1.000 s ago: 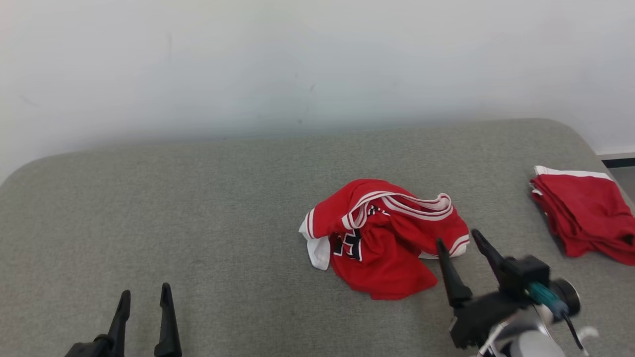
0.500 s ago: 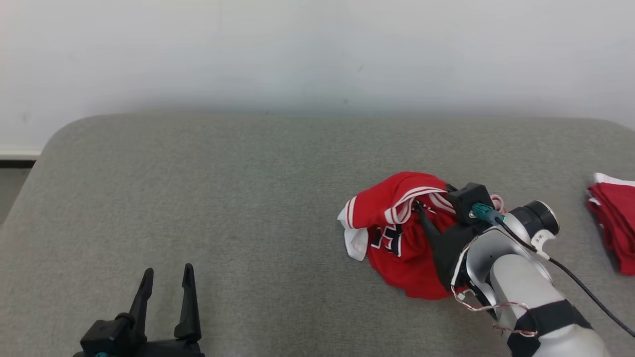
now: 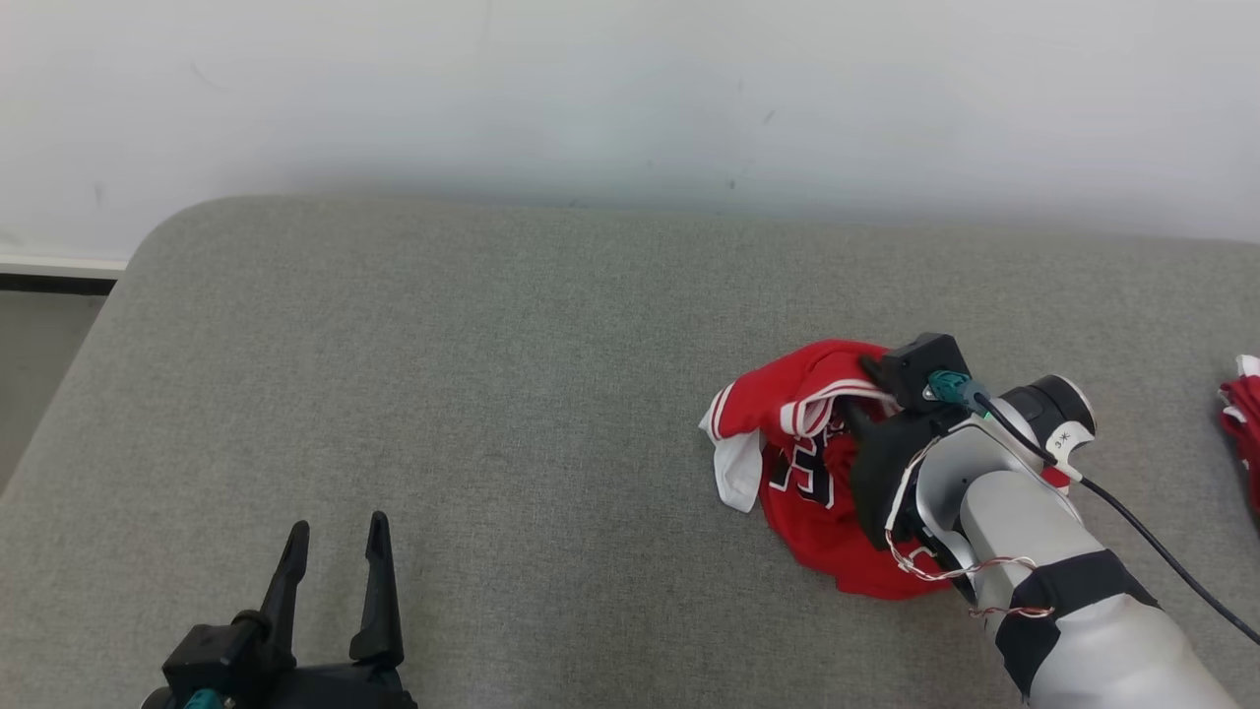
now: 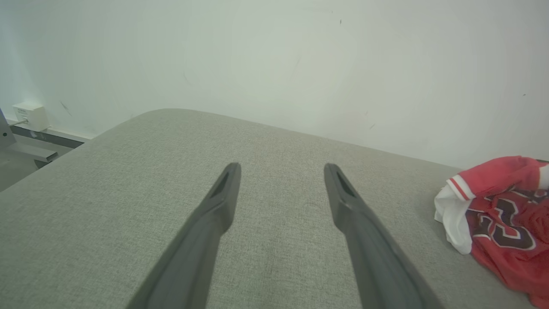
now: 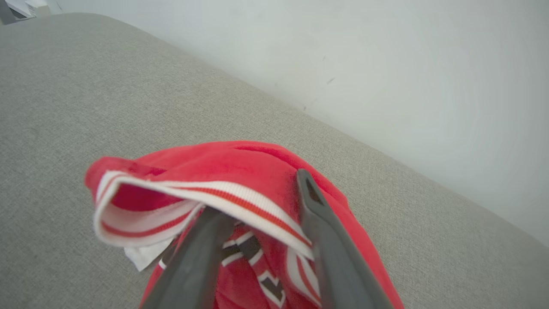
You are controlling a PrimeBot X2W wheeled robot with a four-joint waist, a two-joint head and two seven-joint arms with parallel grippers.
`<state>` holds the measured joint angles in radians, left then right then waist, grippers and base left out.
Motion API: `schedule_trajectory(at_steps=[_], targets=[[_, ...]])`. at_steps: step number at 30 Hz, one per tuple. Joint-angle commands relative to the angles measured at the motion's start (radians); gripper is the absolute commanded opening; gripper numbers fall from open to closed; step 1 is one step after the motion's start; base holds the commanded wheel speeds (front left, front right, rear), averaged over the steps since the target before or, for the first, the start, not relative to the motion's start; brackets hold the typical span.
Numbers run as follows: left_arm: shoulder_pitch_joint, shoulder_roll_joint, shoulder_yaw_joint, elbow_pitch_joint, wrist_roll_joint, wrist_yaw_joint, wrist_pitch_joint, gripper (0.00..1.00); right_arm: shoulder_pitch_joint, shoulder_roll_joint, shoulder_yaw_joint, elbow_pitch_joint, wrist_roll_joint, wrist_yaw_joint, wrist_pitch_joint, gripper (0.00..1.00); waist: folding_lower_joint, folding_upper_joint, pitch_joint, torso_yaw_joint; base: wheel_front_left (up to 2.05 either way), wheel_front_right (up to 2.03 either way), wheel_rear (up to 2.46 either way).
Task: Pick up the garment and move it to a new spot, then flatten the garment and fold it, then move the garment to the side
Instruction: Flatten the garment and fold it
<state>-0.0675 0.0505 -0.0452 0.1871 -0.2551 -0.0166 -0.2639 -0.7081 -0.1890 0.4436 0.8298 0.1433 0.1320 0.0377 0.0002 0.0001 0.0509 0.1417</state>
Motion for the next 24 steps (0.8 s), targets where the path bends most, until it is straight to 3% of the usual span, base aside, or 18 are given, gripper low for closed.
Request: schedule_trajectory(at_steps=[1, 13, 19, 24], targets=[[0.003, 0.000, 0.003, 0.004, -0.008, 0.006, -0.001, 1.00, -0.004, 0.005, 0.007, 0.010, 0.023, -0.003, -0.011, 0.00, -0.0002, -0.0001, -0.011, -0.004, 0.00, 0.00, 0.00], [0.033, 0.000, 0.028, -0.005, 0.004, 0.006, 0.000, 1.00, -0.120, 0.096, 0.037, -0.072, 0.255, -0.003, -0.084, 0.00, -0.0002, -0.0001, -0.040, -0.039, 0.00, 0.00, 0.00], [0.033, 0.000, 0.029, -0.008, 0.005, 0.003, -0.001, 1.00, -0.222, 0.131, 0.020, -0.161, 0.493, -0.003, -0.066, 0.00, -0.0002, -0.0001, -0.040, -0.043, 0.00, 0.00, 0.00], [0.037, 0.000, 0.030, -0.002, 0.007, -0.001, 0.000, 1.00, -0.303, 0.138, -0.027, -0.242, 0.663, -0.003, -0.140, 0.00, -0.0002, -0.0001, -0.046, -0.040, 0.00, 0.00, 0.00]])
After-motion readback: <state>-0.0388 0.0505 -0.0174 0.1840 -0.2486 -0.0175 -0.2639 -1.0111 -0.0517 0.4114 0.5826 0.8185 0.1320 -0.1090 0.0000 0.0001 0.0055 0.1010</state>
